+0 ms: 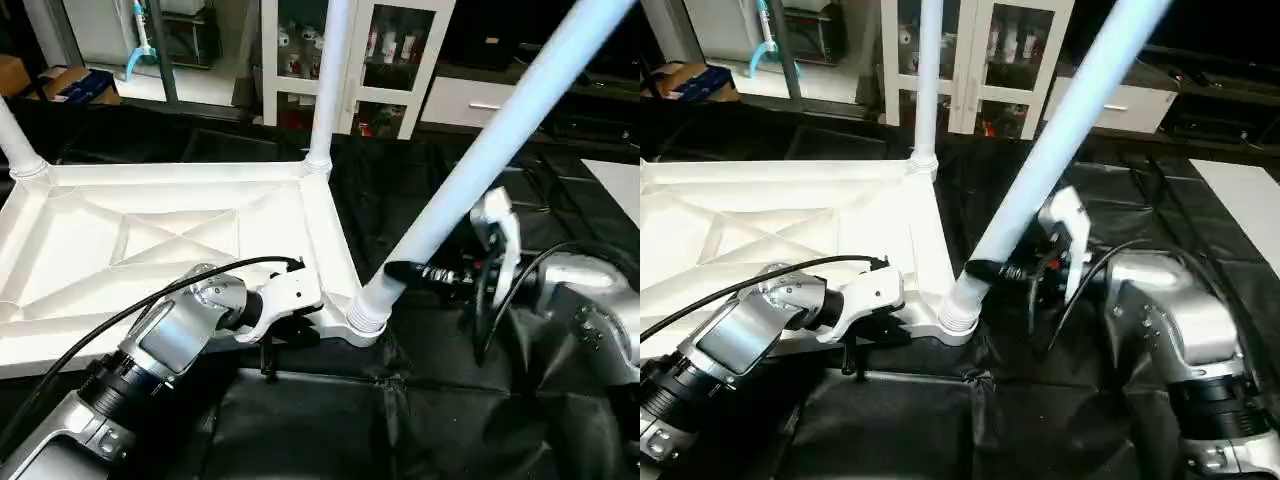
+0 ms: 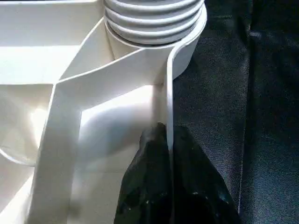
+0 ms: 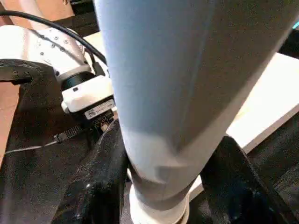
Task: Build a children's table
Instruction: Insert table leg to table base
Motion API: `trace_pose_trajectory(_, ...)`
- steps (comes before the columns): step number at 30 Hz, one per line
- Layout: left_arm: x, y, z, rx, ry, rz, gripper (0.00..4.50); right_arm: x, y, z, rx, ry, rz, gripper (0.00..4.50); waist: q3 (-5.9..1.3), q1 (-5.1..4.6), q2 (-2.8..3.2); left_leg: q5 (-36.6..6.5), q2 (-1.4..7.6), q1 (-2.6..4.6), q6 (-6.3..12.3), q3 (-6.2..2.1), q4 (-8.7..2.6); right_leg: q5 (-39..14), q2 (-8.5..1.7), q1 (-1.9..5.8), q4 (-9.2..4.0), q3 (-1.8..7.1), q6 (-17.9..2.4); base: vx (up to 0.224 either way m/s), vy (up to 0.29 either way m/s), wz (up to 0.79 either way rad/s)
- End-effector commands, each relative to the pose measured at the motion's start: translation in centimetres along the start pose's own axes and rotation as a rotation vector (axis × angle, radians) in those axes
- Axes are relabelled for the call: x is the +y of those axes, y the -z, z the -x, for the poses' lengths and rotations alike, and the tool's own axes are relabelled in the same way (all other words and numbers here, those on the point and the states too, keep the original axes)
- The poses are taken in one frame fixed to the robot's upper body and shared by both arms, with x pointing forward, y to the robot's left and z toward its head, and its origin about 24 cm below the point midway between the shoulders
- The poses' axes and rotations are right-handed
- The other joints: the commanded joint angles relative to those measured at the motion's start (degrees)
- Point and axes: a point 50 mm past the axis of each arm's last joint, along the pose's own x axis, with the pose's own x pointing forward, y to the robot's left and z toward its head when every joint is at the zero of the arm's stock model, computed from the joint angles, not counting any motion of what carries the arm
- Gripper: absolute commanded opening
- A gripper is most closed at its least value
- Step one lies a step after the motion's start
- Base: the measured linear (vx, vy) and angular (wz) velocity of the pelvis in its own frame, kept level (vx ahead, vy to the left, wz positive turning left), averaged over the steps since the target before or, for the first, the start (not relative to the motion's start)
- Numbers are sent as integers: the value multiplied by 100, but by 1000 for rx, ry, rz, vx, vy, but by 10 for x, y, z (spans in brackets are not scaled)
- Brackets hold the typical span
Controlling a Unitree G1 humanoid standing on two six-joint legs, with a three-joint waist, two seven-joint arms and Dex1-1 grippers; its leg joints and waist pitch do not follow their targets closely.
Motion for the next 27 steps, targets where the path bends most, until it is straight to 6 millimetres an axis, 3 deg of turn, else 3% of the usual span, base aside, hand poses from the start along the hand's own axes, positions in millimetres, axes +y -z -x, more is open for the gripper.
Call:
trace_pose_trajectory(1,-10,10,-10,41,70,29,0,3,-1,-1,16,-19,7,177,-288,-2,13,-610,382,82,210,-175,-390,-532,-454,184,-376,230,-1501,0,0,0)
trace_pose_trajectory(9,-10,11,-9,42,78,28,0,-2,13,-2,117,28,75,176,-276,-10,27,-771,386,89,148,-181,-398,-734,-460,173,-398,233,-1455,0,0,0)
trace_pose_trajectory(18,-13,11,-10,45,101,26,0,-18,35,-14,177,131,11,175,-254,-149,23,-1419,373,94,-101,-227,-441,-1608,-455,121,-482,228,-1263,0,0,0)
trace_pose_trajectory(22,-14,11,-10,48,109,28,0,-23,47,-18,207,149,-1,175,-260,-183,21,-1631,376,107,-189,-240,-458,-1700,-444,100,-497,223,-1210,0,0,0)
trace_pose_trajectory(27,-15,12,-8,51,111,31,0,-14,55,-21,250,73,13,175,-276,-184,7,-1646,382,114,-194,-237,-466,-1546,-437,94,-494,230,-1178,0,0,0)
